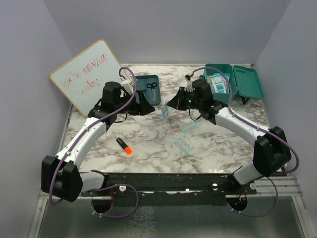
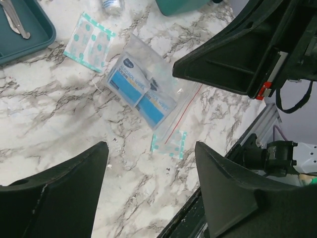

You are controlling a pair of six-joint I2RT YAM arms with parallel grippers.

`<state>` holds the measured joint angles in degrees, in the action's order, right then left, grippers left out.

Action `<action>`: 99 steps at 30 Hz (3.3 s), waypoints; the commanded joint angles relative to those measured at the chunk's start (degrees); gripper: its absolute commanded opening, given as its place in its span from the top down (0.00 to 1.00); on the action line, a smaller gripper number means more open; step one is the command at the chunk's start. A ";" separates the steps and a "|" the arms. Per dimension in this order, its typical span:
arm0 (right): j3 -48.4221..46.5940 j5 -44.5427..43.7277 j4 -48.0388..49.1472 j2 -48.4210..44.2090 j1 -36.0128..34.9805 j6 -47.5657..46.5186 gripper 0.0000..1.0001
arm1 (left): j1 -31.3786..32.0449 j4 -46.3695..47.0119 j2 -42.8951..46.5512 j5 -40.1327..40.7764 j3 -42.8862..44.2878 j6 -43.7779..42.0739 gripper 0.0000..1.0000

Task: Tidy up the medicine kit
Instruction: Pick up the medical item at the center of the board, then place the medical item at the medicine box.

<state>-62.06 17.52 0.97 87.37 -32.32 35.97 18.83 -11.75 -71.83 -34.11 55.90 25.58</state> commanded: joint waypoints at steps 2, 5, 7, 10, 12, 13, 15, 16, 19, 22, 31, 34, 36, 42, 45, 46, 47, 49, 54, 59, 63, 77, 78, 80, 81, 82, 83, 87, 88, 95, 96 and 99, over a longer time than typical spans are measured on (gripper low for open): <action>-4.03 -8.19 -6.93 -2.31 -0.47 -5.63 0.99 | 0.15 -3.30 2.76 5.42 0.10 -3.97 0.03; -6.34 -11.68 -10.49 -2.46 -0.38 -8.70 1.00 | 0.15 -4.43 3.29 8.18 -0.44 -5.84 0.01; -7.94 -14.27 -12.42 -2.62 -0.09 -10.81 1.00 | 0.15 -5.22 3.57 10.55 -0.96 -7.23 0.01; -10.99 -17.22 -15.29 -2.75 1.25 -13.37 0.99 | 0.15 -5.97 4.06 14.36 -2.32 -8.72 0.01; -13.01 -19.15 -16.71 -2.51 2.69 -15.11 1.00 | 0.15 -6.07 4.64 17.79 -3.59 -9.05 0.01; -14.04 -19.72 -17.44 -2.21 3.64 -15.92 1.00 | 0.15 -6.09 4.93 19.49 -4.20 -9.06 0.01; -16.43 -19.95 -18.89 -1.50 6.06 -17.23 1.00 | 0.15 -6.26 5.56 22.38 -5.22 -9.06 0.01; -17.49 -19.77 -19.40 -1.05 7.36 -17.81 1.00 | 0.15 -6.47 5.86 23.57 -5.61 -9.26 0.01; -20.81 -19.31 -20.73 0.32 11.30 -19.43 1.00 | 0.15 -7.07 6.37 25.22 -6.13 -9.49 0.01; -24.18 -18.41 -21.61 2.08 15.05 -20.62 0.99 | 0.15 -7.83 6.42 26.74 -6.00 -9.67 0.01; -31.57 -17.96 -23.44 7.25 22.07 -23.05 1.00 | 0.15 -8.88 7.67 29.60 -5.98 -10.09 0.01; -32.57 -17.93 -23.12 8.26 23.46 -23.75 0.99 | 0.15 -8.83 7.78 29.58 -5.98 -10.20 0.01; -33.51 -17.96 -23.05 9.45 24.22 -24.35 0.99 | 0.15 -8.82 7.87 29.25 -6.02 -10.28 0.01; -37.12 -18.97 -22.57 13.39 26.20 -25.71 0.99 | 0.15 -8.82 8.34 29.29 -6.15 -10.38 0.01; -39.67 -17.95 -21.90 16.41 27.54 -26.09 0.99 | 0.15 -8.82 8.46 29.36 -6.24 -10.47 0.01; -40.71 -17.96 -22.11 17.41 27.91 -26.24 1.00 | 0.15 -8.85 8.53 29.30 -6.31 -10.47 0.01; -41.78 -17.96 -22.17 18.49 28.26 -26.40 1.00 | 0.15 -8.83 8.55 29.35 -6.33 -10.47 0.01; -43.44 -17.96 -22.73 20.24 28.73 -26.72 0.99 | 0.15 -8.81 8.74 29.30 -6.42 -10.55 0.01; -43.05 -14.17 -25.79 21.23 28.86 -25.26 0.94 | 0.15 -8.82 8.80 29.51 -6.42 -10.56 0.01; -37.39 -5.56 -24.63 18.79 28.77 -21.75 0.69 | 0.15 -8.80 8.41 29.30 -6.29 -10.55 0.01; -34.74 -6.31 -24.60 18.54 28.69 -22.63 0.57 | 0.15 -8.73 8.08 28.74 -6.24 -10.51 0.01; -34.66 -10.52 -26.31 21.10 28.18 -24.73 0.66 | 0.15 -8.69 8.52 28.99 -6.50 -10.55 0.01; -34.84 -10.57 -26.51 21.27 28.18 -24.79 0.66 | 0.15 -8.72 8.56 29.00 -6.45 -10.55 0.01; -35.64 -9.87 -27.35 22.03 28.18 -24.93 0.62 | 0.15 -8.73 8.55 28.97 -6.46 -10.55 0.01; -35.85 -9.26 -27.50 22.37 28.18 -24.91 0.58 | 0.15 -8.72 8.49 28.96 -6.44 -10.55 0.01; -35.80 -8.63 -27.39 22.61 28.13 -24.68 0.56 | 0.15 -8.73 8.47 28.94 -6.42 -10.53 0.01; -35.74 -8.11 -27.13 22.85 28.18 -24.51 0.55 | 0.15 -8.73 8.42 28.92 -6.42 -10.53 0.01; -35.77 -9.05 -27.43 23.77 28.18 -24.36 0.56 | 0.15 -8.65 8.41 28.92 -6.42 -10.53 0.01; -35.88 -9.68 -27.43 23.76 28.17 -24.36 0.59 | 0.15 -8.67 8.45 28.92 -6.50 -10.53 0.01; -38.18 -14.53 -27.62 22.64 28.18 -24.86 0.97 | 0.11 -8.64 8.40 28.97 -6.50 -10.55 0.01; -38.59 -15.50 -27.39 22.53 28.14 -25.03 0.99 | 0.15 -8.65 8.46 29.06 -6.50 -10.55 0.01; -40.07 -17.24 -26.36 22.51 28.18 -25.56 1.00 | 0.15 -8.64 8.45 29.09 -6.50 -10.55 0.01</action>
<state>-99.00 4.82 -26.09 110.37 -3.97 11.68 18.83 -19.64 -64.20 -5.91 50.09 15.57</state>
